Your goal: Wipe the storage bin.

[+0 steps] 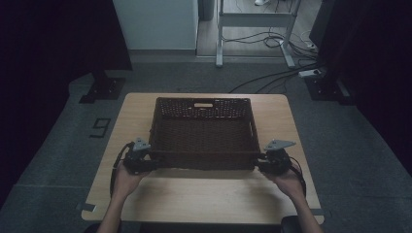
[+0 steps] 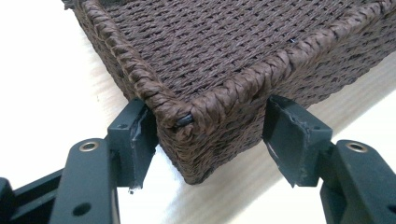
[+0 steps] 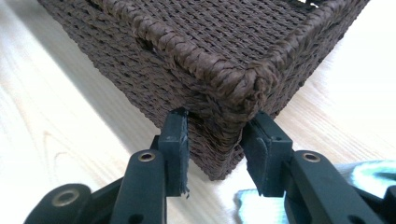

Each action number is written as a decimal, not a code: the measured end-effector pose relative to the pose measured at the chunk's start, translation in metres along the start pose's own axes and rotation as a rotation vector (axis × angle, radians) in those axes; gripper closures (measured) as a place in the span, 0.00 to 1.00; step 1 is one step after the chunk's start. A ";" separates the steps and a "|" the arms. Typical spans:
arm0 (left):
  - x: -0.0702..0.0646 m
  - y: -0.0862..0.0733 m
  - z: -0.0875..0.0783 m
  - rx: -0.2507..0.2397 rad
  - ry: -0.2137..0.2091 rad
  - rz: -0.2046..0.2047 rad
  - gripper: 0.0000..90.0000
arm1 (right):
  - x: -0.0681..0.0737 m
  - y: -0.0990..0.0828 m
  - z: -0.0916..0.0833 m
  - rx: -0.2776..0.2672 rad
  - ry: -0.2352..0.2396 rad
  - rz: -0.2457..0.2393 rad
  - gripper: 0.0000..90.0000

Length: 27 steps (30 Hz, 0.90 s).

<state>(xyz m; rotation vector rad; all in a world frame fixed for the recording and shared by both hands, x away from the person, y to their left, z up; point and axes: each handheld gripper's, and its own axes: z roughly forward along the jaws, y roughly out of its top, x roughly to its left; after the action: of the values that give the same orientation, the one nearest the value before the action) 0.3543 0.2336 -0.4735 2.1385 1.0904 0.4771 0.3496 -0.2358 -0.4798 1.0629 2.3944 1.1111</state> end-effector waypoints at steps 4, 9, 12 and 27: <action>0.002 0.005 0.006 -0.005 0.012 -0.004 0.40 | -0.008 0.004 0.005 -0.005 -0.018 0.020 0.68; 0.008 0.012 0.014 0.004 0.027 0.005 0.40 | -0.017 0.013 0.014 -0.007 -0.042 0.047 0.68; 0.010 0.016 0.016 0.019 0.043 0.020 0.40 | -0.021 0.017 0.019 -0.005 -0.050 0.063 0.68; 0.002 -0.007 -0.025 -0.038 0.058 0.009 0.06 | -0.011 0.011 -0.006 -0.011 -0.085 0.010 0.28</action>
<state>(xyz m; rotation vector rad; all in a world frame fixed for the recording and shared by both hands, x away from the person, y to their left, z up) 0.3372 0.2482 -0.4612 2.1092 1.0950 0.5630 0.3590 -0.2422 -0.4676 1.0973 2.3170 1.0592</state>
